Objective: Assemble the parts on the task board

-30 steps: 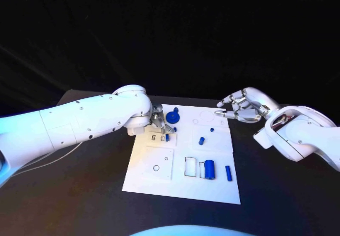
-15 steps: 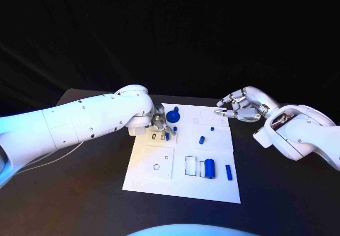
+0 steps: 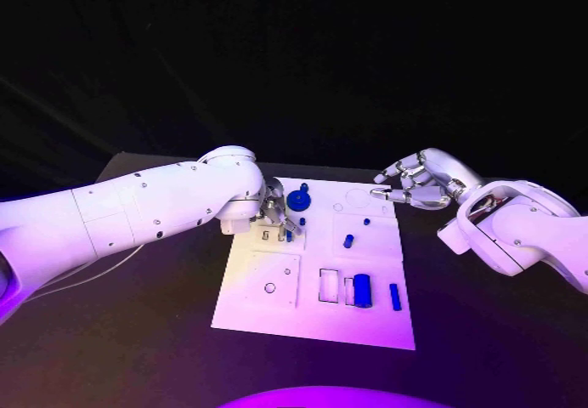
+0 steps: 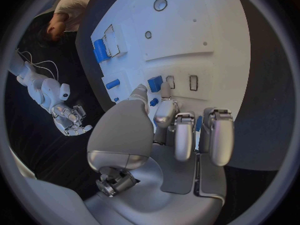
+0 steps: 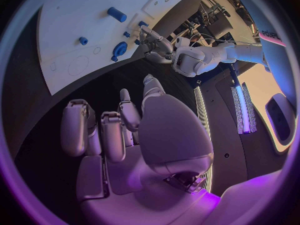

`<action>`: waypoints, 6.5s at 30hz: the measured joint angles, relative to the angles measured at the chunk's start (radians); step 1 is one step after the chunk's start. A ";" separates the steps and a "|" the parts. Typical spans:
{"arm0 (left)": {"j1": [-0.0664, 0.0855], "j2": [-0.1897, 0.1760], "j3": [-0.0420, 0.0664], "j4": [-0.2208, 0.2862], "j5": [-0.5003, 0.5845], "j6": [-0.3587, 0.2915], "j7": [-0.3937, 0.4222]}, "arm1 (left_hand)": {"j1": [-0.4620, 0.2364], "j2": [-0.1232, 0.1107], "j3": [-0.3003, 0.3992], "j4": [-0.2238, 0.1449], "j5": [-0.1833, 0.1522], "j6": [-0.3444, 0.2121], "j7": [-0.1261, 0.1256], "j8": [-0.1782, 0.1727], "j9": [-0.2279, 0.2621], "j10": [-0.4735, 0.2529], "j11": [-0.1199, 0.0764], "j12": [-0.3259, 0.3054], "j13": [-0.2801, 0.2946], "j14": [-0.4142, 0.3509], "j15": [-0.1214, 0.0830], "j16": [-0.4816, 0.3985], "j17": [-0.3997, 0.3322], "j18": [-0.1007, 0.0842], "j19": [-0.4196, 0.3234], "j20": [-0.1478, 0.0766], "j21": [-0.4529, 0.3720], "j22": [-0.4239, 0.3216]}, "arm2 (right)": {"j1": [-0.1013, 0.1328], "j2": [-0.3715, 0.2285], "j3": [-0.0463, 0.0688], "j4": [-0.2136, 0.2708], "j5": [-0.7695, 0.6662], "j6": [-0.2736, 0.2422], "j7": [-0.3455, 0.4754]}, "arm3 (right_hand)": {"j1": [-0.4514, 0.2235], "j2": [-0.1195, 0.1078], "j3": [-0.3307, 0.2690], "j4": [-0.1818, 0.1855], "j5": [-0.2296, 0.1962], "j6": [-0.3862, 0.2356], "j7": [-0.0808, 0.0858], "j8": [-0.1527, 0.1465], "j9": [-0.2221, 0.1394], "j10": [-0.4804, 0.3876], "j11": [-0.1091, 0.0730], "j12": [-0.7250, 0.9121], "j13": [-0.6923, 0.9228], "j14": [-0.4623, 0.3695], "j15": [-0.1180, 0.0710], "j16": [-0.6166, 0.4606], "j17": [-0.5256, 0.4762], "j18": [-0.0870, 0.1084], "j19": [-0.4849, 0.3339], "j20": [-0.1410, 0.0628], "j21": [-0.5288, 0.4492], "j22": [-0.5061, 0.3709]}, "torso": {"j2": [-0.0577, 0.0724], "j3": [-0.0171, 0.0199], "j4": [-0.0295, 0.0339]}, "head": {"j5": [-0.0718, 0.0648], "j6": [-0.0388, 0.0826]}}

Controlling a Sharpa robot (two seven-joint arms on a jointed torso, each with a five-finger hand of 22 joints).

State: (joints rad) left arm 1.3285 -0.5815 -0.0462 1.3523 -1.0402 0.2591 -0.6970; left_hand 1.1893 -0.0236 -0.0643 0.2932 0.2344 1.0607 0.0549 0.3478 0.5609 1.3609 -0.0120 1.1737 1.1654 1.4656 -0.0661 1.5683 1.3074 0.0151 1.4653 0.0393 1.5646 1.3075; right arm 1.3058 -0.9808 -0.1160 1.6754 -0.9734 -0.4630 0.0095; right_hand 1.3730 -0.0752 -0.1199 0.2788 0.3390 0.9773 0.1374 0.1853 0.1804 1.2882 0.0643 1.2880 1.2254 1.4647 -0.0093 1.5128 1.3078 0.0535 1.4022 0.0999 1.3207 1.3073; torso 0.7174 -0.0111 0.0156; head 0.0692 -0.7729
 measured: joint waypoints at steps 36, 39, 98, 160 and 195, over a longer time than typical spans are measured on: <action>-0.001 -0.052 0.005 0.025 0.111 -0.036 0.000 | 0.226 -0.069 0.413 0.059 0.003 -0.052 0.002 0.022 0.083 -0.007 -0.007 -0.033 -0.015 0.000 -0.007 0.000 0.001 0.000 0.000 -0.007 0.000 0.000 | -0.001 0.004 0.000 -0.009 -0.006 0.001 -0.001 | 0.009 0.009 -0.003 -0.003 0.027 0.000 0.000 0.008 0.001 -0.003 -0.003 0.000 -0.005 0.000 0.000 -0.004 0.000 0.000 0.000 0.000 -0.014 0.000 | -0.001 0.0012 0.0020 | -0.003 -0.009; -0.001 -0.066 0.005 0.036 0.118 -0.053 0.000 | 0.218 -0.082 0.433 0.058 0.003 -0.052 0.002 0.027 0.113 -0.001 -0.009 -0.033 -0.015 0.000 -0.007 0.000 0.001 0.000 0.000 -0.007 0.000 0.000 | -0.001 0.004 0.000 -0.010 -0.007 0.001 -0.001 | 0.009 0.009 -0.003 -0.003 0.031 0.000 0.000 0.008 0.001 -0.003 -0.003 0.000 -0.005 0.000 0.000 -0.004 0.000 0.000 0.000 0.000 -0.014 0.000 | -0.001 0.0011 0.0020 | -0.001 -0.009; -0.031 -0.079 0.006 0.077 -0.043 -0.081 0.010 | 0.140 -0.173 0.589 0.013 -0.005 -0.052 0.004 0.052 0.197 0.018 -0.014 -0.033 -0.012 0.000 -0.007 0.000 0.000 0.000 0.000 -0.007 0.000 0.000 | -0.003 0.008 -0.001 -0.010 -0.011 0.003 0.001 | 0.009 0.009 -0.007 0.001 0.031 0.000 0.000 0.008 0.000 -0.003 -0.003 0.000 -0.005 0.000 0.000 -0.004 0.000 0.000 0.000 0.000 -0.014 0.001 | 0.001 0.0004 0.0002 | 0.010 -0.014; -0.033 -0.065 0.006 0.057 -0.046 -0.068 0.003 | -0.007 -0.185 0.646 -0.101 -0.012 -0.021 -0.018 0.080 0.241 0.054 -0.043 -0.005 0.024 0.002 -0.031 0.000 0.001 0.000 0.004 -0.025 0.000 0.000 | -0.003 0.008 -0.001 -0.008 -0.012 0.009 0.000 | 0.005 0.013 -0.010 0.004 0.031 0.000 0.000 0.008 0.000 -0.003 -0.003 -0.004 -0.008 0.000 0.000 -0.004 0.000 0.000 0.000 0.000 -0.014 0.001 | 0.001 0.0004 0.0000 | 0.010 -0.023; -0.034 -0.062 0.005 0.052 -0.050 -0.069 -0.001 | -0.058 -0.158 0.457 -0.020 -0.012 0.025 -0.060 0.101 0.298 0.064 -0.054 0.008 0.036 0.000 -0.036 0.000 0.000 0.000 0.004 -0.032 0.000 0.000 | -0.003 0.006 -0.001 -0.006 -0.013 0.010 0.000 | 0.002 0.016 -0.015 0.004 0.031 0.000 0.000 0.012 0.000 -0.003 -0.003 -0.004 -0.009 0.000 0.000 -0.008 0.000 0.000 0.000 0.000 -0.018 0.000 | 0.001 0.0012 -0.0003 | 0.006 -0.025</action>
State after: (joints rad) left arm 1.2944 -0.6436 -0.0409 1.4039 -1.0902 0.1902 -0.6976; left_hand 1.1313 -0.1815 0.3928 0.2737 0.2226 1.0861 -0.0056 0.4484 0.8592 1.4252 -0.0656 1.1813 1.2018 1.4655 -0.1020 1.5683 1.3076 0.0150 1.4689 0.0069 1.5645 1.3073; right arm 1.3024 -0.9750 -0.1170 1.6696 -0.9861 -0.4526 0.0093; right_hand 1.3748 -0.0588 -0.1352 0.2831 0.3699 0.9773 0.1374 0.1971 0.1805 1.2854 0.0616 1.2840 1.2162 1.4647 -0.0092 1.5049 1.3080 0.0533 1.4022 0.1000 1.3030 1.3076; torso 0.7186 -0.0099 0.0153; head 0.0750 -0.7981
